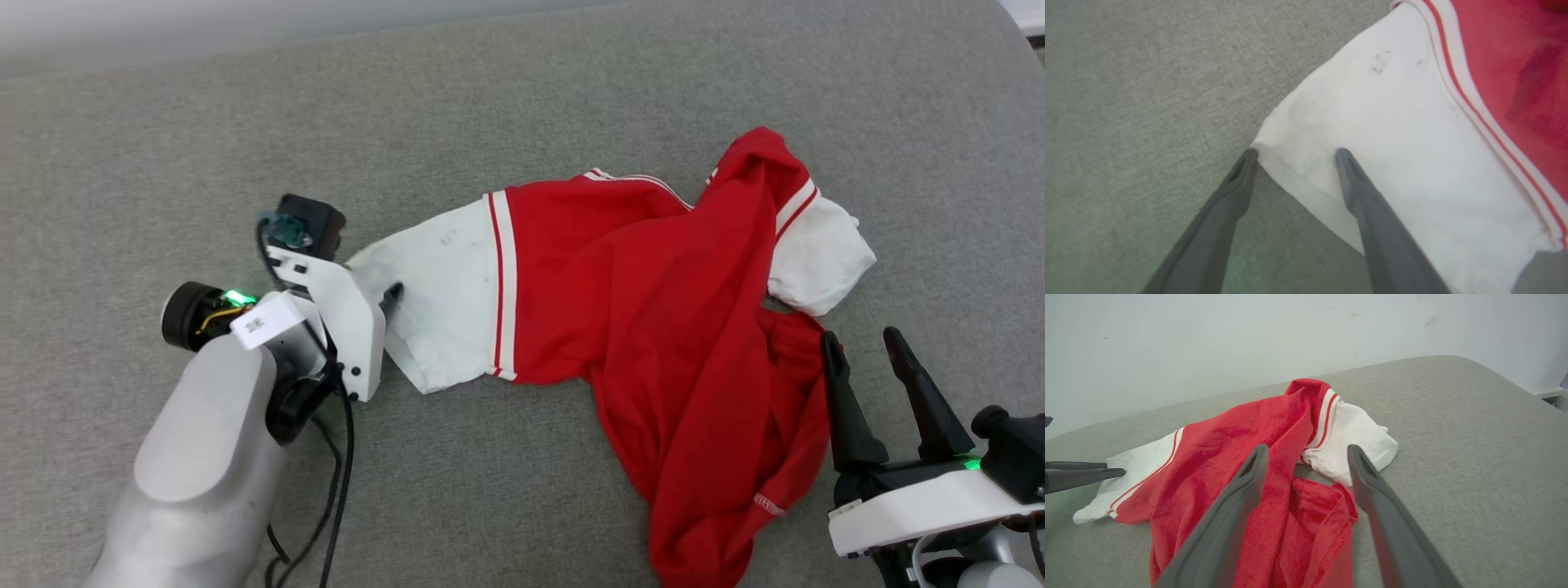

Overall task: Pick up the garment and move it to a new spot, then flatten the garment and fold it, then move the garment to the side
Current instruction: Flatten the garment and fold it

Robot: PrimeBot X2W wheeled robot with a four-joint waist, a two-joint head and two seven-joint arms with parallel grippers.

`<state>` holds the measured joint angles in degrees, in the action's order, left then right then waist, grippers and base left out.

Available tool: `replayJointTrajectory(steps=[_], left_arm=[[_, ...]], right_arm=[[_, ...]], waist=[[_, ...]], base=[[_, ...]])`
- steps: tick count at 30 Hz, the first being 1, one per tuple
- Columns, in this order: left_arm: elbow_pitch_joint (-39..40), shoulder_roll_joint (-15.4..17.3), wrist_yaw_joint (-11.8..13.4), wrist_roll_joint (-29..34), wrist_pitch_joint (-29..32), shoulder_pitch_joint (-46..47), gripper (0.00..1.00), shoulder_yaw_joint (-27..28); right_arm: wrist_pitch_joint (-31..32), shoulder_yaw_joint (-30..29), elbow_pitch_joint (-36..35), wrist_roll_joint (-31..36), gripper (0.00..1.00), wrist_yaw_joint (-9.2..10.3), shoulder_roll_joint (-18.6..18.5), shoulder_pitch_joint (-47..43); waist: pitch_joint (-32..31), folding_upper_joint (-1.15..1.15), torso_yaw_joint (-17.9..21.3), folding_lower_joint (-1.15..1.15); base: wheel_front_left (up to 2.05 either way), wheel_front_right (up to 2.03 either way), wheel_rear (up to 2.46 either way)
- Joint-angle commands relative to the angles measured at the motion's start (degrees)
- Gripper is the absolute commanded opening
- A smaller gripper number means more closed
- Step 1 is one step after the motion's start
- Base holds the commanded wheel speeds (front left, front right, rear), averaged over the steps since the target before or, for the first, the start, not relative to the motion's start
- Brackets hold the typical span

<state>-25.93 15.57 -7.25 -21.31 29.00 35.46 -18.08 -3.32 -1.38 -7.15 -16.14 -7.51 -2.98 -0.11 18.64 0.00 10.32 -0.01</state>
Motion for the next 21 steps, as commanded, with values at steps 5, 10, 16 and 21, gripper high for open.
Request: replayJointTrajectory(steps=[5, 10, 16, 21], left_arm=[[-4.75, 1.23, -0.22, -0.65, 5.88, 0.3, 1.0, -4.27], [-4.21, 2.25, -0.34, -1.9, 5.86, -0.05, 0.0, -8.68], [-2.6, 3.43, 0.3, -1.55, 0.24, 0.62, 0.0, -8.23], [-0.31, 3.77, 1.99, -1.99, -4.02, -0.16, 0.0, -6.4]], right_arm=[[-1.59, -0.02, 1.63, -1.04, 1.0, 0.04, 0.18, 1.4], [-2.27, -0.38, 2.9, -1.48, 1.0, 0.04, 0.18, 1.8], [-1.45, -1.43, 4.39, -1.6, 1.0, 0.04, 0.18, 2.49], [0.31, -3.32, 5.54, -1.74, 1.0, 0.04, 0.19, 2.88]], waist=[[1.66, 0.0, 1.29, 0.01], [1.89, 0.0, 1.23, 0.01], [0.0, 0.0, 0.31, 0.01], [-1.94, 0.0, -0.75, 0.01]], base=[[0.0, 0.0, 0.0], [0.0, 0.0, 0.0], [0.0, 0.0, 0.0], [0.0, 0.0, 0.0]])
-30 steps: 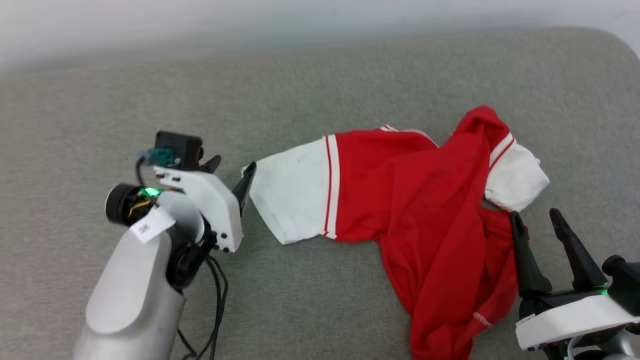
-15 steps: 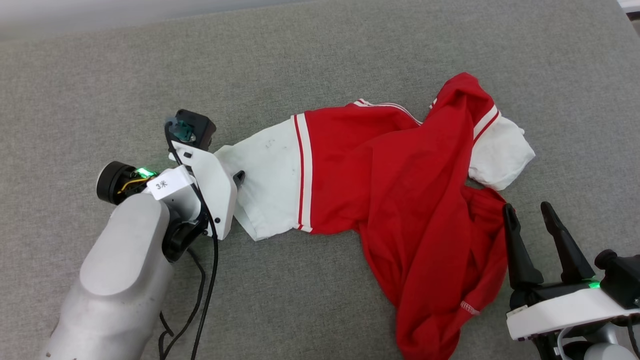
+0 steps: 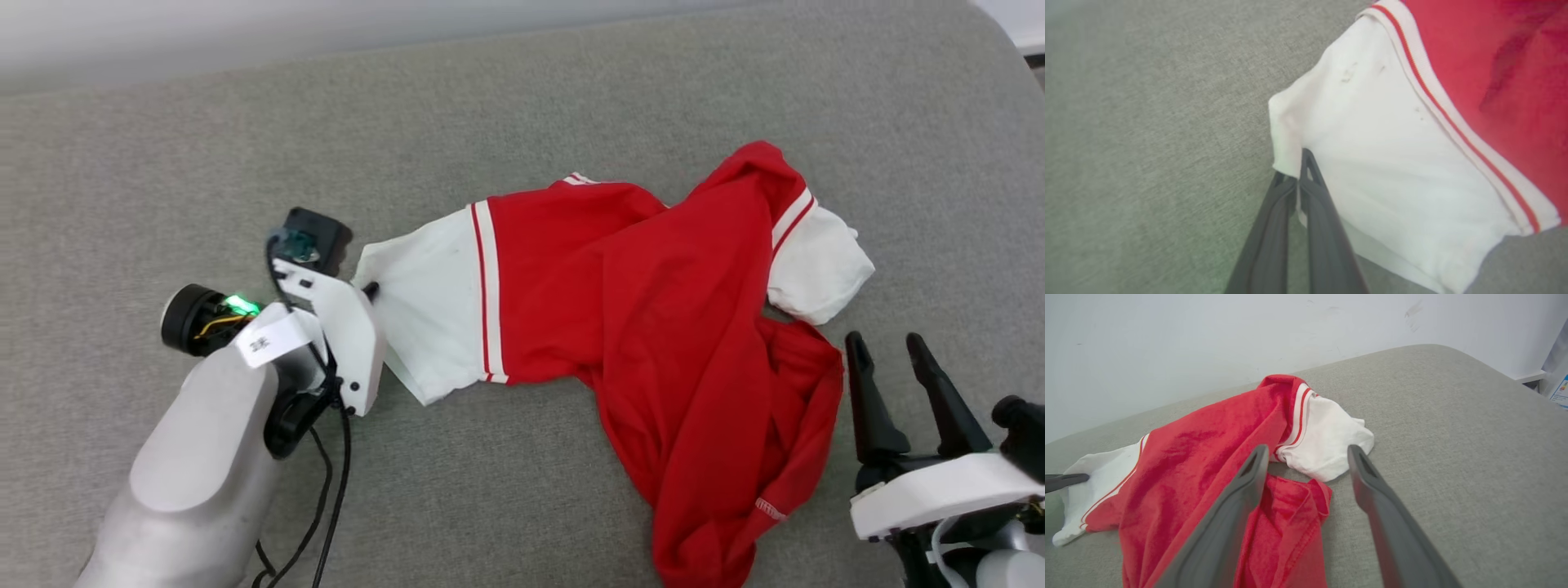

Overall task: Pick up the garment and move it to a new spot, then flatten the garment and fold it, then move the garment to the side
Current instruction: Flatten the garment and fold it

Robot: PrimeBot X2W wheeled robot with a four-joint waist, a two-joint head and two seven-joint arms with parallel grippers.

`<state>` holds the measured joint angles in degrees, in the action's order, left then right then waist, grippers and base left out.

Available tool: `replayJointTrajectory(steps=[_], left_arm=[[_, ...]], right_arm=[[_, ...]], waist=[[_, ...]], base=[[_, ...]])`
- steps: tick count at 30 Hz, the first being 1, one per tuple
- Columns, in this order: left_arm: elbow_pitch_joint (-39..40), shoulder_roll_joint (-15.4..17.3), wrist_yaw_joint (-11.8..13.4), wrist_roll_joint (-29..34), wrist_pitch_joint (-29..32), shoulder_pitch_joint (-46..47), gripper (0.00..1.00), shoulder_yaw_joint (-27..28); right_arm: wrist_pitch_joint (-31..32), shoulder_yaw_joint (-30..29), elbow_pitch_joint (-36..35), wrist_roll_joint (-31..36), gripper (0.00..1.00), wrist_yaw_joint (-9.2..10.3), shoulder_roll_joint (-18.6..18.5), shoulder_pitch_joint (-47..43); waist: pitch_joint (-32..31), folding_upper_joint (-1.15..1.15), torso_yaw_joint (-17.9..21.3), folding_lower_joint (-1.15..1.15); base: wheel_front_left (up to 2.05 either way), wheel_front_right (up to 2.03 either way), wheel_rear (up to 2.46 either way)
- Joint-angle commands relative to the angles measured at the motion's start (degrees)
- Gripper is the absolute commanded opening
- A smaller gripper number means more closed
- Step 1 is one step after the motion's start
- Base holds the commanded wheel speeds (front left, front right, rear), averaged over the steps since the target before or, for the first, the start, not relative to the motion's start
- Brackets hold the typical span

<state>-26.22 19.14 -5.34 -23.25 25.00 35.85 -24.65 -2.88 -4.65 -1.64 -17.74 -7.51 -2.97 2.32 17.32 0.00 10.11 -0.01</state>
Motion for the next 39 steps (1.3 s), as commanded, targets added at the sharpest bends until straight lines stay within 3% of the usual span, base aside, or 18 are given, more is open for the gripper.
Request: replayJointTrajectory(steps=[1, 4, 14, 26, 32, 39], left_arm=[[0.62, 0.29, 0.65, -0.24, -1.04, -1.05, 0.0, 0.71], [3.07, 0.34, 2.17, -1.13, -4.19, -3.3, 0.0, 2.35], [12.84, 1.03, 5.73, -3.1, -10.01, -9.5, 0.0, 5.9], [19.48, 0.69, 5.48, -2.59, -10.39, -8.08, 0.0, 4.66], [20.07, 0.31, 5.21, -2.7, -11.07, -6.89, 0.0, 4.15], [19.49, 0.4, 5.17, -3.19, -12.13, -6.33, 0.0, 4.42]], right_arm=[[0.77, -0.72, 0.53, -0.53, 1.0, 0.04, 0.17, 0.78], [3.7, -2.99, 1.61, -1.16, 1.0, 0.04, -0.24, 1.7], [16.77, -10.05, 10.48, -7.35, 1.0, 0.04, -7.46, 7.89], [36.77, -8.97, 21.14, -9.96, 1.0, 0.04, -15.2, 25.83], [42.87, -6.83, 25.68, -9.0, 1.0, 0.04, -16.19, 30.84], [46.8, -5.53, 33.21, -7.96, 1.0, 0.04, -14.06, 30.17]], waist=[[-1.09, 0.0, -0.82, 0.01], [-2.46, 0.0, -1.94, 0.01], [-3.06, 0.0, -5.53, 0.01], [3.13, 0.0, -9.75, 0.01], [5.98, 0.0, -11.29, 0.01], [7.2, 0.0, -11.77, 0.01]], base=[[0.0, 0.0, 0.0], [0.0, 0.0, 0.0], [0.0, 0.0, 0.0], [0.0, 0.0, 0.0], [0.0, 0.0, 0.0], [0.0, 0.0, 0.0]])
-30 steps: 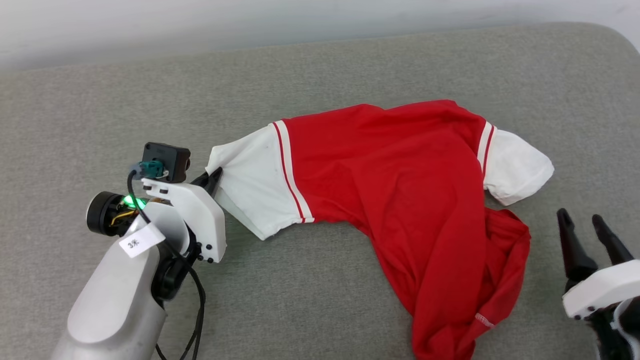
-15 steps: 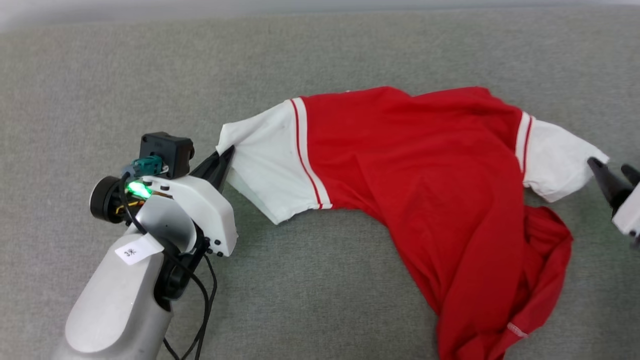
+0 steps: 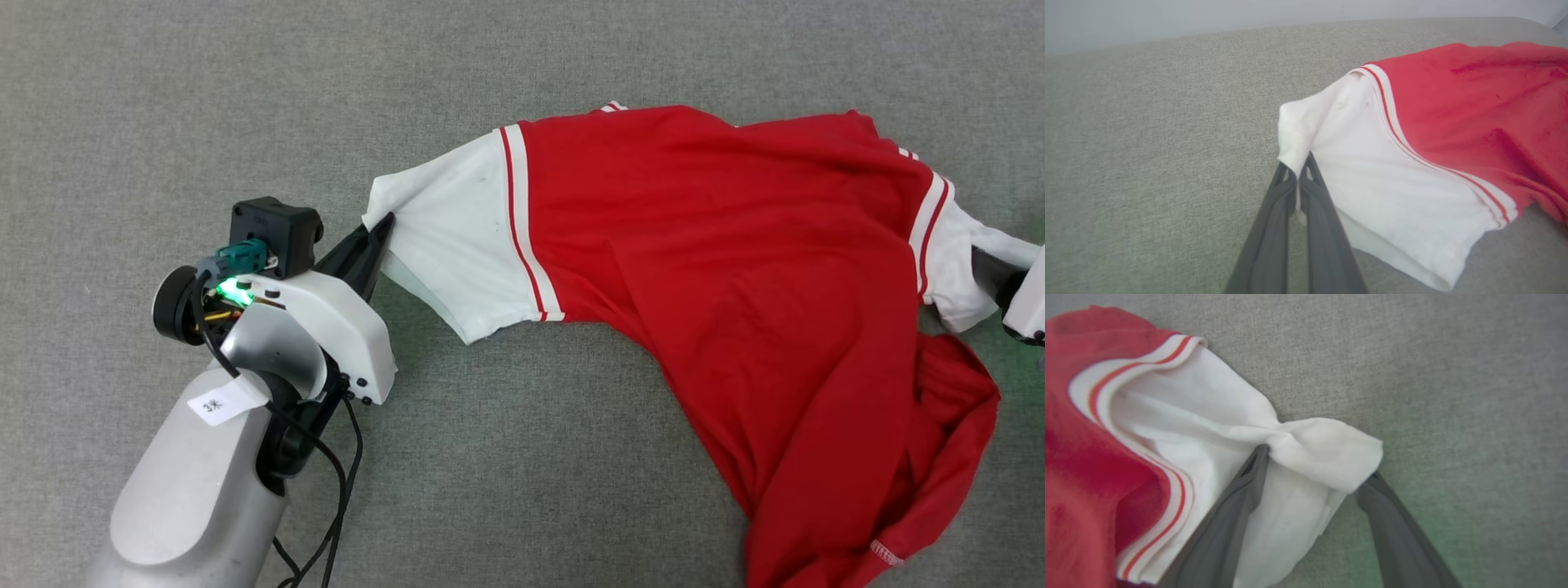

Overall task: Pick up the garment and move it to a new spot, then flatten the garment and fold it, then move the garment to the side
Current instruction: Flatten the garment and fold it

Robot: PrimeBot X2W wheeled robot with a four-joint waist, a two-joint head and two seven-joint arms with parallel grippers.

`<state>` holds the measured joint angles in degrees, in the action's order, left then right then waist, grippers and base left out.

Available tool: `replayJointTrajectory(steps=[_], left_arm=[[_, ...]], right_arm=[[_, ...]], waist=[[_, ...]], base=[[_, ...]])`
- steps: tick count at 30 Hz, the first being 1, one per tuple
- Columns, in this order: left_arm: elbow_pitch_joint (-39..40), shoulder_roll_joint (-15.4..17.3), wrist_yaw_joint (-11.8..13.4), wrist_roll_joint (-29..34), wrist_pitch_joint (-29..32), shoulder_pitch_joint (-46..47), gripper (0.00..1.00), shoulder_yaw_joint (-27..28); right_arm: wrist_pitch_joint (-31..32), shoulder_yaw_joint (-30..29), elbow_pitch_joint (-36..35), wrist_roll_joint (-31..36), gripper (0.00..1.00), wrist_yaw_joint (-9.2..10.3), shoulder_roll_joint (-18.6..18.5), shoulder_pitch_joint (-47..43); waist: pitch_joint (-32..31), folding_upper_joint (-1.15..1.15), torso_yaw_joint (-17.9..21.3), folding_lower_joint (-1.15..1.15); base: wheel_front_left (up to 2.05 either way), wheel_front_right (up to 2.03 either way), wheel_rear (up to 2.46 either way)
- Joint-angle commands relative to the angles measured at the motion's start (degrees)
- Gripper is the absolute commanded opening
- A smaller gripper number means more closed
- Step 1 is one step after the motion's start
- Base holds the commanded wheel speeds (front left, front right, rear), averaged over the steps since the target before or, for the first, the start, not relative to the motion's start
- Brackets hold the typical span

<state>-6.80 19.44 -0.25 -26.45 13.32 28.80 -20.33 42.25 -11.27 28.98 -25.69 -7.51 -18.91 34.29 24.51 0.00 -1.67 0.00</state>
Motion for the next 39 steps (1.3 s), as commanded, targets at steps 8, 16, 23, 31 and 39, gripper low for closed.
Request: replayJointTrajectory(steps=[8, 16, 23, 31, 39], left_arm=[[-1.07, 0.14, 0.18, -0.86, -1.24, 0.27, 0.0, 0.41], [-3.06, 0.64, 1.46, -1.48, -6.07, 0.81, 0.0, 3.45], [-6.32, 1.31, 1.59, -1.35, -9.99, 6.48, 0.0, 5.91], [-14.03, 3.21, 0.52, -1.17, -12.61, 21.99, 0.0, 8.87], [-22.37, 5.84, -0.49, 1.11, -15.25, 38.74, 0.0, 9.69]], right_arm=[[2.29, 2.55, 2.84, 0.64, 0.0, 0.04, 2.02, -1.81], [-7.13, 2.16, -2.59, 0.83, 0.0, 0.04, -2.18, 1.56], [-11.36, 2.35, -4.68, 2.9, 0.0, 0.06, -2.88, 5.58], [-17.19, 3.81, -4.64, 6.7, 0.0, 0.07, -2.26, 17.42], [-23.63, 5.19, -3.05, 9.1, 0.0, 0.08, -2.79, 31.46]], waist=[[-1.21, 0.0, 0.66, 0.0], [-5.75, 0.0, 1.91, 0.0], [-8.11, 0.0, 3.17, 0.0], [-6.47, 0.0, 4.43, 0.0], [-2.03, 0.0, 5.28, 0.0]], base=[[0.0, 0.0, 0.0], [0.0, 0.0, 0.0], [0.0, 0.0, 0.0], [0.0, 0.0, 0.0], [0.0, 0.0, 0.0]])
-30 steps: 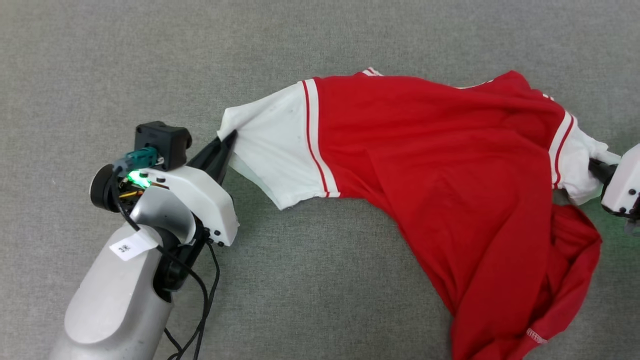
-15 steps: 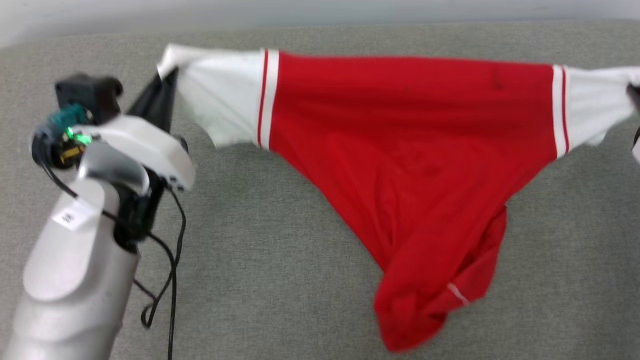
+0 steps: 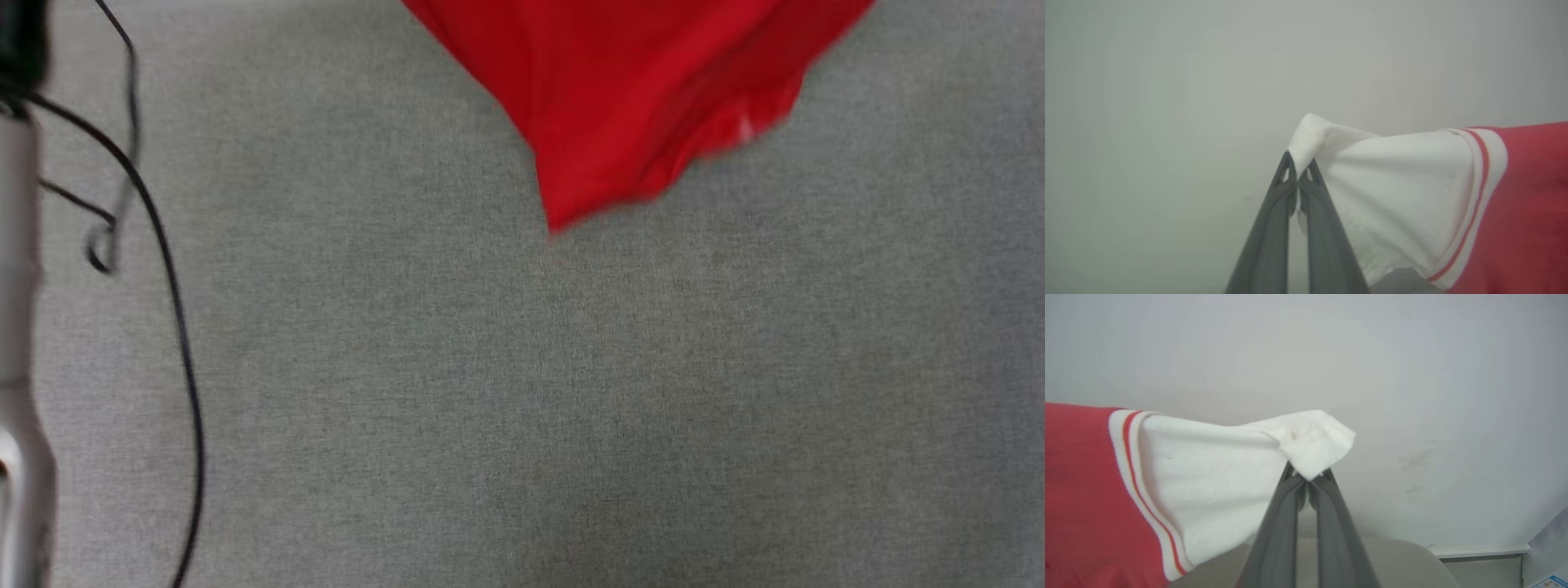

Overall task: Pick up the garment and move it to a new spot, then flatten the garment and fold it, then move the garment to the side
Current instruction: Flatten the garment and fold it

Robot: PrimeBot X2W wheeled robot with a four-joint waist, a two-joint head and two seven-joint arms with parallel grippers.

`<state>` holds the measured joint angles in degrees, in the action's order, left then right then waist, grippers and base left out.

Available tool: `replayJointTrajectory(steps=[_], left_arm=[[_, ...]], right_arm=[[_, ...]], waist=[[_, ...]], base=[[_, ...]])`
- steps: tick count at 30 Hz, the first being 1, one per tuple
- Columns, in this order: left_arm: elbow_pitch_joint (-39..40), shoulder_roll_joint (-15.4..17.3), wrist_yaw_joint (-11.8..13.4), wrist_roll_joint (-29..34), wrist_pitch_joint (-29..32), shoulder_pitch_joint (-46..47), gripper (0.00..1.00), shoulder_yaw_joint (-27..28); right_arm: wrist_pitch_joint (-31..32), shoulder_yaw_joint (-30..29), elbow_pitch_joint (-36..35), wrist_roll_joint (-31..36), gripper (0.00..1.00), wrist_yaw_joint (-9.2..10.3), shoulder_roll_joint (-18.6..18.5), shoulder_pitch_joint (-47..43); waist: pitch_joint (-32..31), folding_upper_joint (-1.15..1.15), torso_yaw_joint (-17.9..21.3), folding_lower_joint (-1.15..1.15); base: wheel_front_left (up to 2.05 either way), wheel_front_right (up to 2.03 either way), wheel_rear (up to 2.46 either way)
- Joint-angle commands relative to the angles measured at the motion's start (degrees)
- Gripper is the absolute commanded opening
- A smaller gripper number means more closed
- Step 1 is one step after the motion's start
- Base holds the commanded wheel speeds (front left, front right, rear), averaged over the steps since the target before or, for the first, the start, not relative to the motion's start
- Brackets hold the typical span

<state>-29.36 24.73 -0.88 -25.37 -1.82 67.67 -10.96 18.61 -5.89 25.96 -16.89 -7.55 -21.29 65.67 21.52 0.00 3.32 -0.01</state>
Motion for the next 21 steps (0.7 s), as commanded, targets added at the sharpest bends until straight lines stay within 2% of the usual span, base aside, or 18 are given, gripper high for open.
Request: replayJointTrajectory(steps=[1, 7, 11, 15, 21], left_arm=[[-0.72, 0.93, -0.01, 0.25, -0.25, 2.19, 0.0, 0.36], [-5.52, 3.07, -1.05, 1.95, -1.71, 15.67, 0.0, 0.35], [-8.46, 3.42, -2.4, 2.54, -3.77, 22.68, 0.0, -0.08], [-12.11, 2.97, -3.26, 2.72, -5.78, 25.07, 0.0, -0.77], [-16.98, 1.75, -4.45, 1.15, -7.88, 22.43, 0.0, -1.23]], right_arm=[[-0.7, 0.2, 0.28, 0.61, 0.0, 0.12, -0.58, 2.29], [-5.48, 3.11, 3.13, 2.52, 0.0, 0.12, -1.49, 15.46], [-8.05, 8.26, 5.57, 3.7, 0.0, 0.11, -2.11, 22.05], [-10.27, 11.59, 9.08, 2.62, 0.0, 0.11, -1.38, 25.42], [-12.95, 16.33, 14.67, -1.29, 0.0, 0.11, -0.62, 26.54]], waist=[[1.74, 0.0, 0.44, 0.01], [6.92, 0.0, 1.23, 0.01], [10.39, 0.0, 1.51, 0.01], [12.63, 0.0, 1.64, 0.01], [15.06, 0.0, 1.13, 0.01]], base=[[0.0, 0.0, 0.0], [0.0, 0.0, 0.0], [0.0, 0.0, 0.0], [0.0, 0.0, 0.0], [0.0, 0.0, 0.0]])
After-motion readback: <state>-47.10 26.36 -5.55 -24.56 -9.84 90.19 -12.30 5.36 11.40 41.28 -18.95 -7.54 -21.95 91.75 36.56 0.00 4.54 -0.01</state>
